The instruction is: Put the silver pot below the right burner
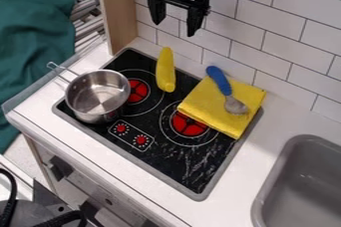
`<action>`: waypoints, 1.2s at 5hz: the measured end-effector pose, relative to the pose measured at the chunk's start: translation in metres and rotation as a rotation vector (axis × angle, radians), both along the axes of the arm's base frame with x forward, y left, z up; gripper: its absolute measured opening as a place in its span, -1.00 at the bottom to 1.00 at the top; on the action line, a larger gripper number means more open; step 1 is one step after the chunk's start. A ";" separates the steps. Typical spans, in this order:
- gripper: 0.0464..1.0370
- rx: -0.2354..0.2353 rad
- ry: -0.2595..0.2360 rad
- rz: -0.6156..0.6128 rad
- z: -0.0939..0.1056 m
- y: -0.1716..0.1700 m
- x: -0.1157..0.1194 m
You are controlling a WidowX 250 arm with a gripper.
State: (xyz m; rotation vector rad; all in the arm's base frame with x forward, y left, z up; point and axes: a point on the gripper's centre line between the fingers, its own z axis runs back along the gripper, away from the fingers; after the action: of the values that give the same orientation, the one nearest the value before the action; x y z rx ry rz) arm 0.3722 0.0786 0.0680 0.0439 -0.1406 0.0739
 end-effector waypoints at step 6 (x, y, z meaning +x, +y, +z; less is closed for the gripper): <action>0.94 -0.031 0.123 0.174 -0.052 0.008 -0.102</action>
State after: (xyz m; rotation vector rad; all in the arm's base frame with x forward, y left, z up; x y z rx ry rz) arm 0.2705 0.0862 0.0158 0.0301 -0.0124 0.2465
